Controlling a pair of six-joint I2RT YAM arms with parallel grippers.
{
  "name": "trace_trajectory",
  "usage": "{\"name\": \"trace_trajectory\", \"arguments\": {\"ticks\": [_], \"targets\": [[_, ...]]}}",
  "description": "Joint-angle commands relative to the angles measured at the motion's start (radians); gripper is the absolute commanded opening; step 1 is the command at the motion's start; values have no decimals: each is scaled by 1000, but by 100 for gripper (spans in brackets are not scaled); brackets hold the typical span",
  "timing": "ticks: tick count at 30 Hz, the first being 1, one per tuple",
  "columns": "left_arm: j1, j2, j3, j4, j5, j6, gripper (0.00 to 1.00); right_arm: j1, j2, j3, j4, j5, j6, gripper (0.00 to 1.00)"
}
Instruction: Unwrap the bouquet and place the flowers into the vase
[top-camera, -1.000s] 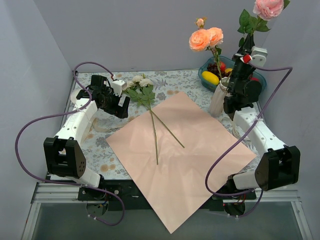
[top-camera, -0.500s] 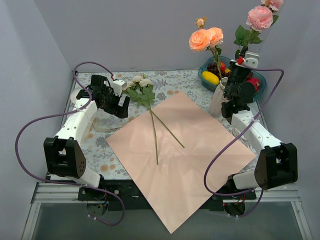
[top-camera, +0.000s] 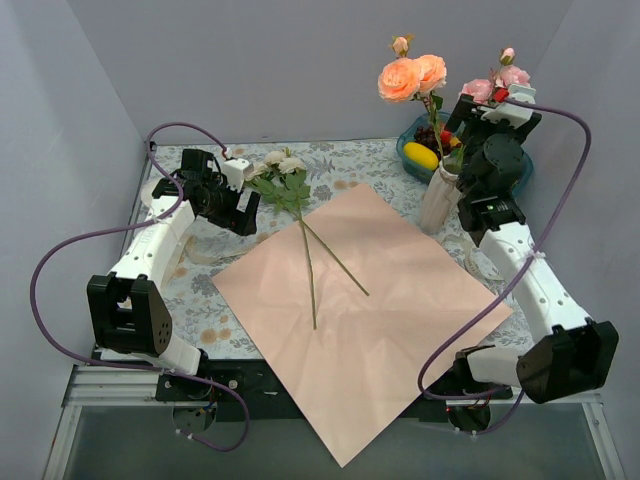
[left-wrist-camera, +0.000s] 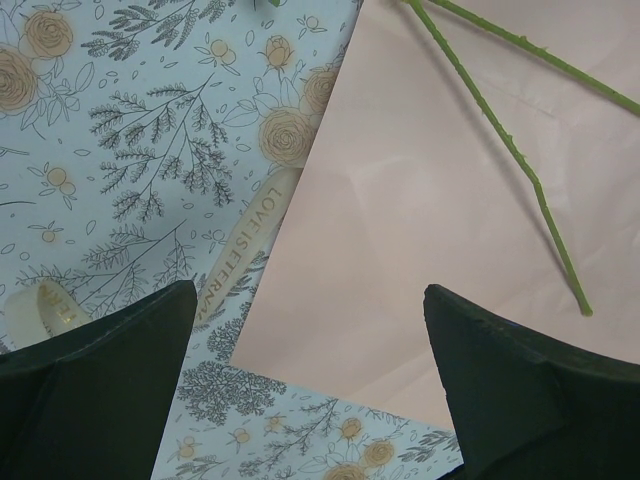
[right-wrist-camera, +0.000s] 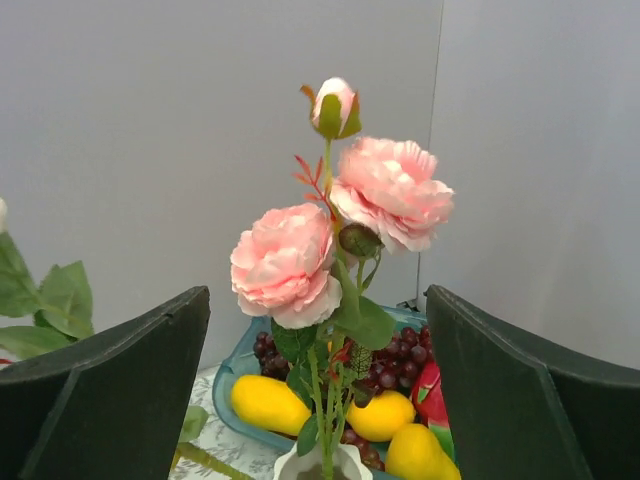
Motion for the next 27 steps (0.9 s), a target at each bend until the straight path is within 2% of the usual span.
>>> {"name": "trace_trajectory", "arguments": {"ticks": [1, 3, 6, 9, 13, 15, 18, 22, 27], "targets": [[5, -17, 47, -6, 22, -6, 97, 26, -119, 121, -248, -29, 169, 96], [5, -15, 55, -11, 25, -8, 97, 28, -149, 197, -381, -116, 199, 96], [3, -26, 57, -9, 26, -11, 97, 63, -169, 262, -542, -164, 219, 95], [5, -32, 57, -15, 31, -15, 97, 181, -195, 278, -595, -200, 178, 92], [5, -38, 67, -23, 35, -35, 97, 360, -212, 212, -589, -227, 127, 93], [5, -40, 72, -22, 23, -52, 97, 426, -200, 184, -610, -294, 145, 94], [17, -43, 67, -15, 11, -75, 98, 511, -111, 166, -690, -309, 185, 95], [87, 0, 81, -38, 14, -106, 98, 580, 126, 172, -785, -301, 198, 96], [118, 19, 71, -48, -5, -106, 97, 586, 306, 144, -684, -446, 207, 86]]}}
